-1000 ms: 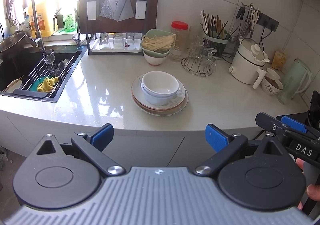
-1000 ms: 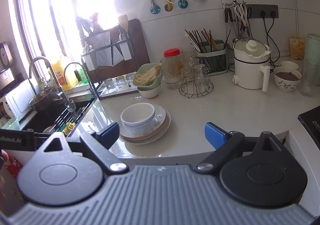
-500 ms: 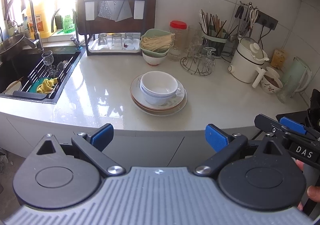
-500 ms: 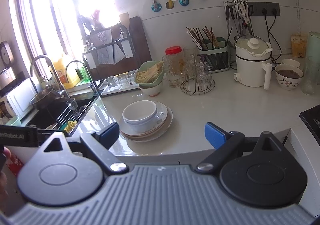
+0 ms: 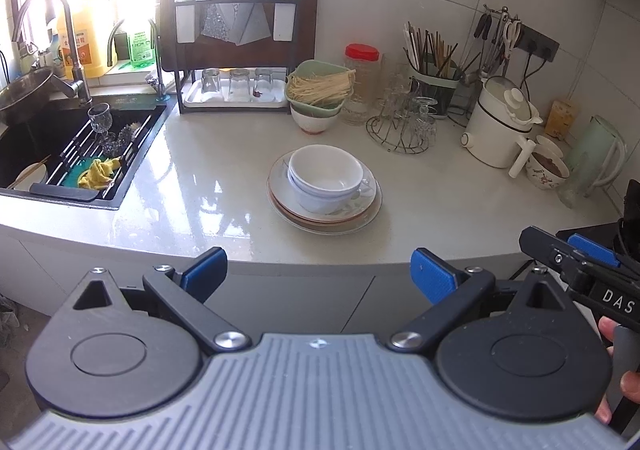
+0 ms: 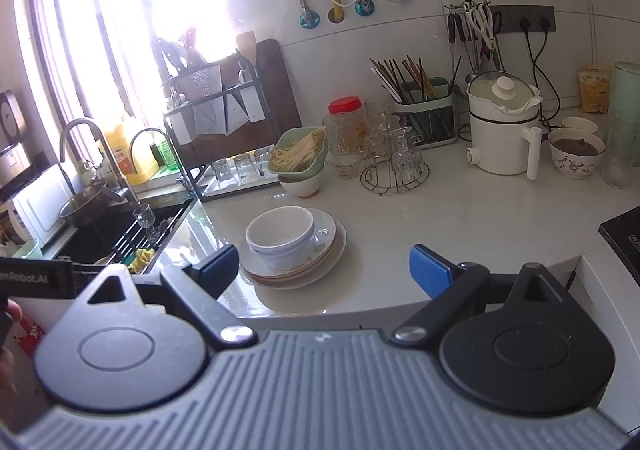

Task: Organize plates and bowls

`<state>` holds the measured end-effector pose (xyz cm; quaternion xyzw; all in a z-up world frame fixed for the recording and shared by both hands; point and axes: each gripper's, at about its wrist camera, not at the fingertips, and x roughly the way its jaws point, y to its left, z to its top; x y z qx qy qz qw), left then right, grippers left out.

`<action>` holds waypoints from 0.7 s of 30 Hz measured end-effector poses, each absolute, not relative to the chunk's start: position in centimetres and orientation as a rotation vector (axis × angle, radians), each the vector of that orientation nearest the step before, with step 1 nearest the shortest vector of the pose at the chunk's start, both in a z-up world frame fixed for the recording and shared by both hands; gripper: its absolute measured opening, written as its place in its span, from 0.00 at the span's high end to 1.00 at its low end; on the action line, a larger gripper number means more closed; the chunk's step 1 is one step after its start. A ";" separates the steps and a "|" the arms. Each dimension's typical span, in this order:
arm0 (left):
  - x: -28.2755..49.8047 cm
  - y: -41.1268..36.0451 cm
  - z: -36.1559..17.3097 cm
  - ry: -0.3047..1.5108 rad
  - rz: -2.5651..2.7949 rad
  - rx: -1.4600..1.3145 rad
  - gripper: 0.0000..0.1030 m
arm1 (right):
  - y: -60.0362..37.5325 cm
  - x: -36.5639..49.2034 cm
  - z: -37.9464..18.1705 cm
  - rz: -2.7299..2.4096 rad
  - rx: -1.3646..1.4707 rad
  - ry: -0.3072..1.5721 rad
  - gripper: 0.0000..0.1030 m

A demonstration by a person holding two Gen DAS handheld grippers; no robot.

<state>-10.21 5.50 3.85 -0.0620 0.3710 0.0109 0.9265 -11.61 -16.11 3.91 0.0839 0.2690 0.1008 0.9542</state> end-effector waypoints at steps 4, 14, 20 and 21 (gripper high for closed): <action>-10.3 5.3 3.9 0.762 0.017 -0.121 0.03 | -16.1 -11.6 4.0 0.204 0.169 0.545 0.09; -9.9 5.3 3.8 0.772 0.008 -0.125 0.03 | -16.0 -11.5 3.8 0.195 0.170 0.546 0.09; -9.6 5.3 3.6 0.770 0.005 -0.121 0.03 | -15.8 -11.3 3.8 0.197 0.162 0.549 0.09; -9.6 5.4 3.5 0.770 0.006 -0.122 0.03 | -15.8 -11.3 3.8 0.196 0.161 0.547 0.09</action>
